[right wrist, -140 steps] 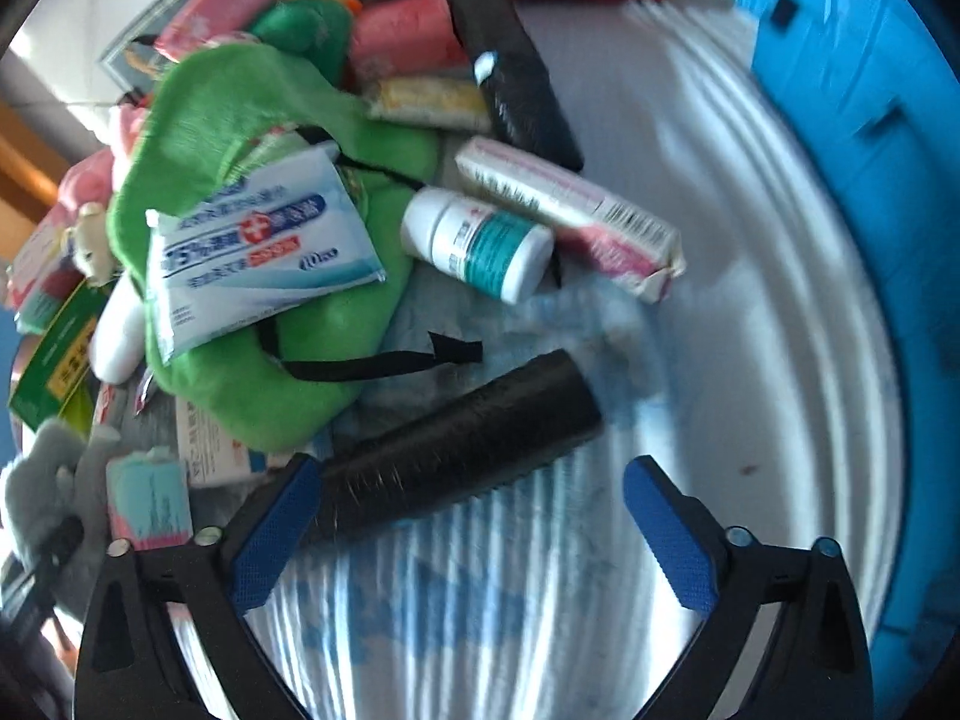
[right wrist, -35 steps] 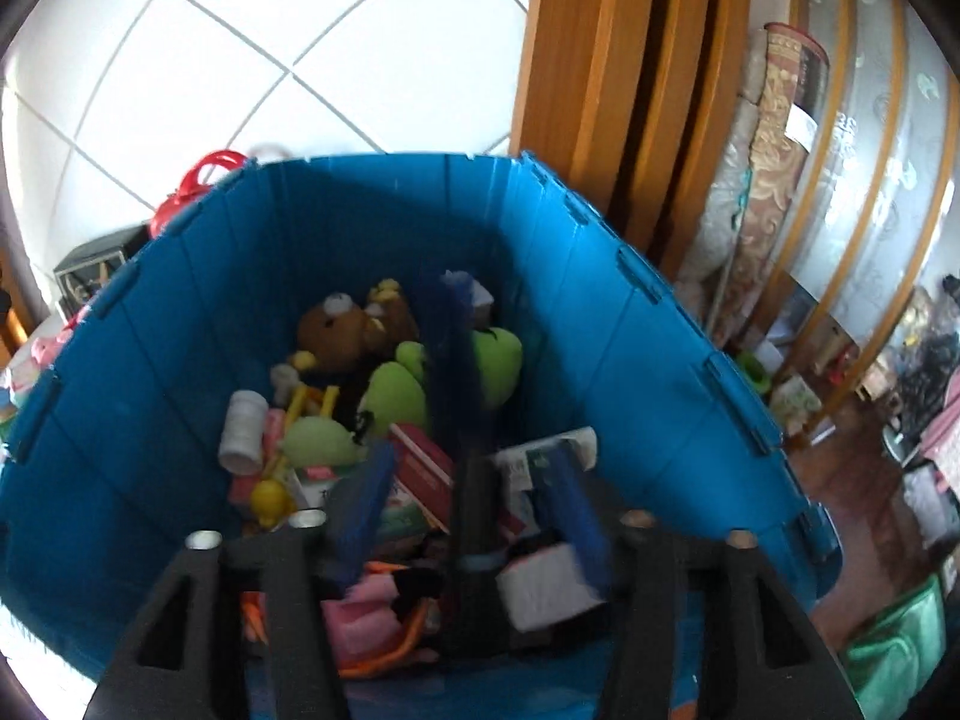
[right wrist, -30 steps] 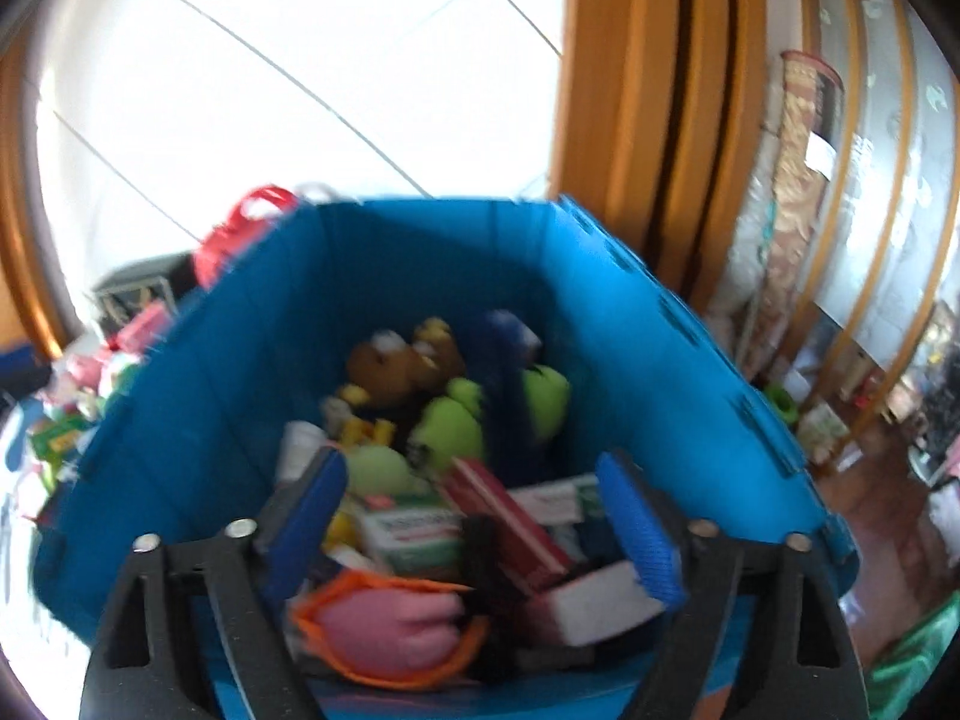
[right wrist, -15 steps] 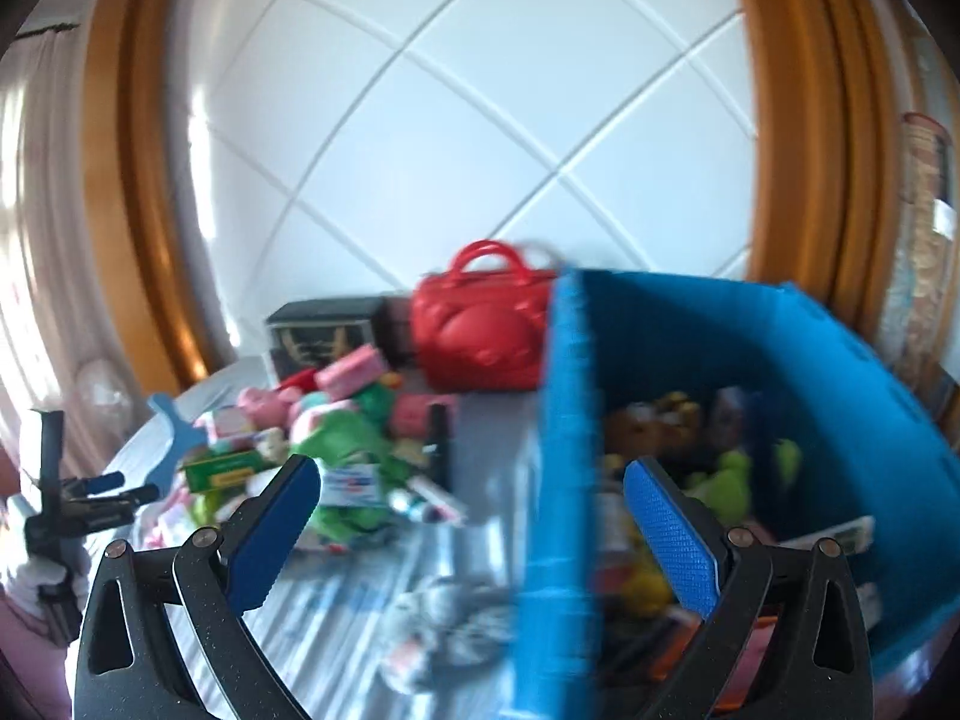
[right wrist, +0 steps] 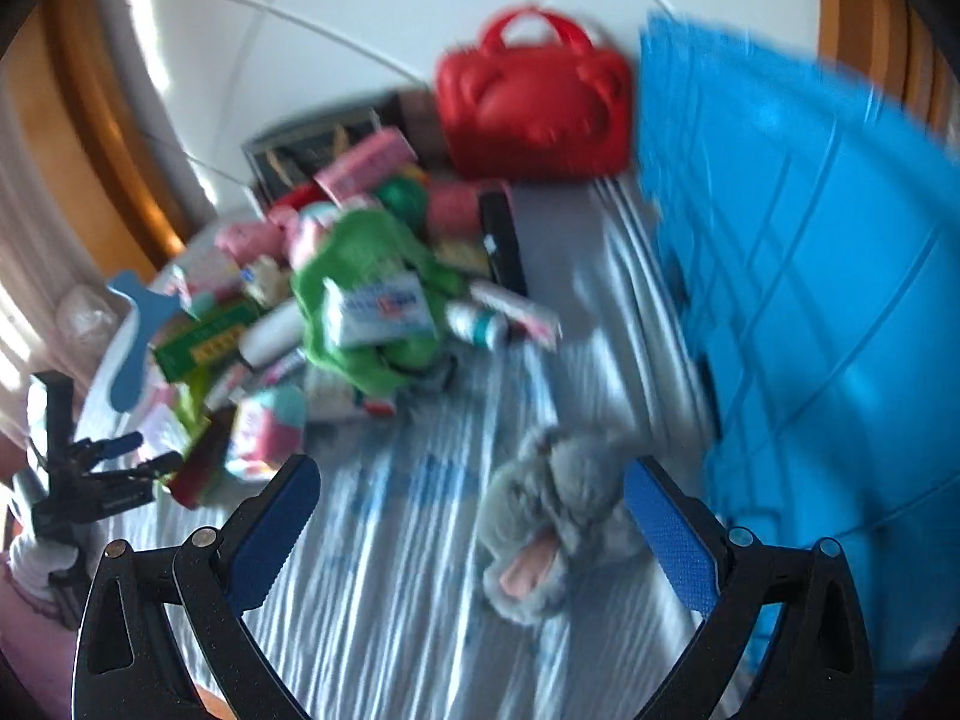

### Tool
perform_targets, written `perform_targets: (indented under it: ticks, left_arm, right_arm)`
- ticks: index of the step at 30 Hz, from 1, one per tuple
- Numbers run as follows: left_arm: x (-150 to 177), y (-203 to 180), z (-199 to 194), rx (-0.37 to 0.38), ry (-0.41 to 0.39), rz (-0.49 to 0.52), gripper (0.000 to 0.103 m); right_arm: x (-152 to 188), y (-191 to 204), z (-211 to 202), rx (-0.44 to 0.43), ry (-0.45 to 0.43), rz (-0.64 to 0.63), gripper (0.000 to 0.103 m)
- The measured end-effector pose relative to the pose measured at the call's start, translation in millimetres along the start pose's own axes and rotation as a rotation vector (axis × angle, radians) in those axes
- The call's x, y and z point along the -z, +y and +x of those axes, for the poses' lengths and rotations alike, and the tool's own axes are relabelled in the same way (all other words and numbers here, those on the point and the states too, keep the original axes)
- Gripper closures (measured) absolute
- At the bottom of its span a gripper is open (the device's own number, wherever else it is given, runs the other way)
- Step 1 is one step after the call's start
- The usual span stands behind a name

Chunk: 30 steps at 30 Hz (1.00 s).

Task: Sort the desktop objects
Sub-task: 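Grasp the brown syrup bottle with the left gripper while the right grasps the grey bunny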

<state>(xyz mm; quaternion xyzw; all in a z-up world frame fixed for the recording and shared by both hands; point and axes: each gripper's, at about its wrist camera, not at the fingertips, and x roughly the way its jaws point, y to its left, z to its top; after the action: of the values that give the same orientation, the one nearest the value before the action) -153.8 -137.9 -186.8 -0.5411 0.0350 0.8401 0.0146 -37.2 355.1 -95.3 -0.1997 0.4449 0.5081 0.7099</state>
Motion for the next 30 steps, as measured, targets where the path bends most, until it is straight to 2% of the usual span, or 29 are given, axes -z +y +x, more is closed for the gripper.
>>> perform_targets:
  ticks: [4, 6, 15, 18, 23, 27, 30]
  left_arm:
    - [-2.1, -1.3, 25.7, 0.01, 0.053, 0.019, 0.03]
    - [-3.9, -1.5, 32.5, 0.018, 0.05, 0.026, 0.03]
    - [-12.7, -24.5, 47.6, -0.024, 0.06, 0.107, 0.03]
    - [-13.5, -28.9, 49.4, -0.033, 0.074, 0.101, 0.03]
    - [-8.6, -19.1, 42.6, 0.009, 0.085, 0.033, 0.03]
    - [-8.0, -12.2, 49.1, -0.012, 0.102, 0.02, 0.03]
    - [-7.4, -9.7, 44.2, 0.006, 0.102, 0.015, 0.03]
  right_arm:
    - [15.8, -22.6, 49.8, 0.092, 0.107, 0.13, 0.0]
    - [23.8, -33.1, 72.7, 0.126, 0.146, 0.18, 0.0]
    - [34.8, -56.2, 141.2, 0.175, 0.227, 0.31, 0.0]
    - [35.9, -59.8, 149.9, 0.199, 0.214, 0.301, 0.0]
    - [36.6, -55.2, 153.9, 0.255, 0.229, 0.225, 0.0]
    - [38.2, -57.8, 150.7, 0.26, 0.219, 0.238, 0.0]
    - [38.8, -59.7, 148.8, 0.251, 0.23, 0.219, 0.0]
